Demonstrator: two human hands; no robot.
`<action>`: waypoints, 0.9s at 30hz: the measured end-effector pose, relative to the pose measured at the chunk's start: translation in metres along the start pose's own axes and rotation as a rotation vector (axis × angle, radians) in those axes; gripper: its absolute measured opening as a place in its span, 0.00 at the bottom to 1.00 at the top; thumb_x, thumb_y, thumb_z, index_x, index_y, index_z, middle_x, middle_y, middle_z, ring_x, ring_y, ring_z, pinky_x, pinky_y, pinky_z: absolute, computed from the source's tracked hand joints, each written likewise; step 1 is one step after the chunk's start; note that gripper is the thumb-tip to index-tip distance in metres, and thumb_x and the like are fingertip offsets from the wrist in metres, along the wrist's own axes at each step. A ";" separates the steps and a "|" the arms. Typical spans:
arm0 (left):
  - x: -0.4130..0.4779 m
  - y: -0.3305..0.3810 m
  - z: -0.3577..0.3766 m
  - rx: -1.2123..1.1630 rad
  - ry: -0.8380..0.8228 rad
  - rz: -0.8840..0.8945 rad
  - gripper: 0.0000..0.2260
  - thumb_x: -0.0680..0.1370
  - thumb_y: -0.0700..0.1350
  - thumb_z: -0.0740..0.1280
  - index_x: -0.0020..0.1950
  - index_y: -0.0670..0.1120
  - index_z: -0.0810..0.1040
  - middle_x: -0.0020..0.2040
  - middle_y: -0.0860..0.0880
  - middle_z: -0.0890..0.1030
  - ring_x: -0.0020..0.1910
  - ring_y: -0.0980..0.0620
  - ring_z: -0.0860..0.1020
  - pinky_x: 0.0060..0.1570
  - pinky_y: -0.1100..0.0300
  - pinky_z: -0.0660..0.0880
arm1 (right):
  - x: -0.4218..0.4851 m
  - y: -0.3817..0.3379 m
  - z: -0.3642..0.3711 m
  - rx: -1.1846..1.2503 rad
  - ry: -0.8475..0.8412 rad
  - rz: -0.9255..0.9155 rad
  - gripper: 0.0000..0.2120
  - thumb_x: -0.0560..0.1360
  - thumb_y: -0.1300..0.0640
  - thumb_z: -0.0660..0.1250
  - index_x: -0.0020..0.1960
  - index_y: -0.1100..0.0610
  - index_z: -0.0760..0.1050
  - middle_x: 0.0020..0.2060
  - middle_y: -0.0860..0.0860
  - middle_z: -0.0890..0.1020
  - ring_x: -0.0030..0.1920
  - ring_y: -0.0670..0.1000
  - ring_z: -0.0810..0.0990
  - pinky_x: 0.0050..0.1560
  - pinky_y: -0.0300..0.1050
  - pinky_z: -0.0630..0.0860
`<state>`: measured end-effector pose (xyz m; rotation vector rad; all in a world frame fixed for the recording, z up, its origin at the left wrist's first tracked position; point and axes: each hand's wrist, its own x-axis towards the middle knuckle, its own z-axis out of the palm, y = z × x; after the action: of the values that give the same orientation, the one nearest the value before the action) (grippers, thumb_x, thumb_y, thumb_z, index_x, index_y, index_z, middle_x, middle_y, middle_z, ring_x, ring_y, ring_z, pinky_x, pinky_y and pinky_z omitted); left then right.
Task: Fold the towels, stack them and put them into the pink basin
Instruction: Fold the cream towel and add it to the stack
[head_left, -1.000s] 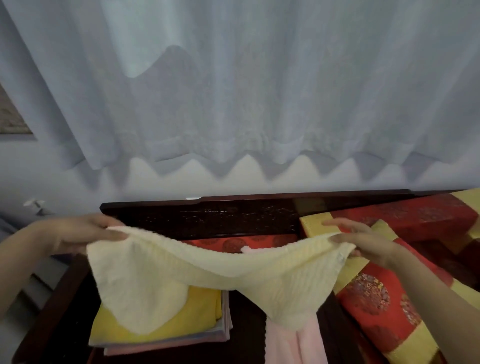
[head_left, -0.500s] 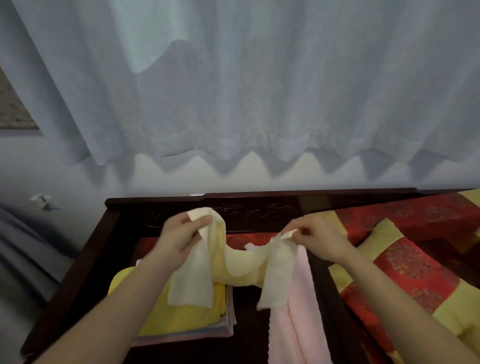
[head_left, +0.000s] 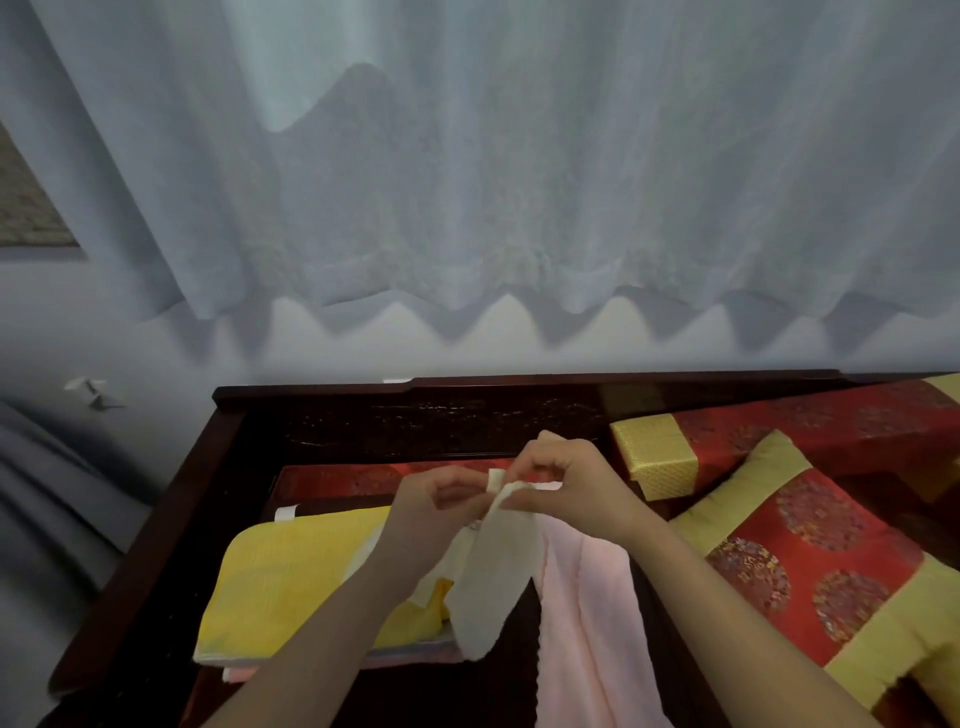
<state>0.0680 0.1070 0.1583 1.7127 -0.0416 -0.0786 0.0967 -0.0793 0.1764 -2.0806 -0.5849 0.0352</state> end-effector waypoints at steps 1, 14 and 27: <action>-0.001 0.001 0.000 0.015 -0.015 0.018 0.07 0.72 0.34 0.70 0.47 0.41 0.84 0.41 0.46 0.85 0.39 0.54 0.83 0.38 0.65 0.78 | 0.001 0.000 0.001 -0.016 -0.011 0.000 0.06 0.67 0.53 0.77 0.41 0.46 0.81 0.34 0.42 0.75 0.36 0.44 0.71 0.37 0.35 0.68; -0.004 0.002 -0.008 -0.065 -0.017 0.091 0.10 0.72 0.34 0.71 0.44 0.38 0.70 0.43 0.43 0.85 0.44 0.46 0.83 0.45 0.57 0.80 | 0.003 0.008 -0.003 0.035 0.000 0.028 0.09 0.66 0.55 0.76 0.41 0.48 0.78 0.39 0.44 0.76 0.41 0.43 0.72 0.42 0.34 0.68; -0.010 -0.019 0.001 0.183 -0.015 0.180 0.08 0.74 0.41 0.70 0.40 0.53 0.78 0.39 0.50 0.82 0.38 0.53 0.80 0.41 0.56 0.78 | 0.038 -0.067 -0.085 0.331 0.212 -0.061 0.08 0.67 0.60 0.74 0.38 0.53 0.75 0.37 0.52 0.78 0.41 0.52 0.76 0.43 0.48 0.72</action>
<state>0.0579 0.1093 0.1392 1.8831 -0.2195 0.0475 0.1248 -0.1012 0.2857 -1.7188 -0.4769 -0.1156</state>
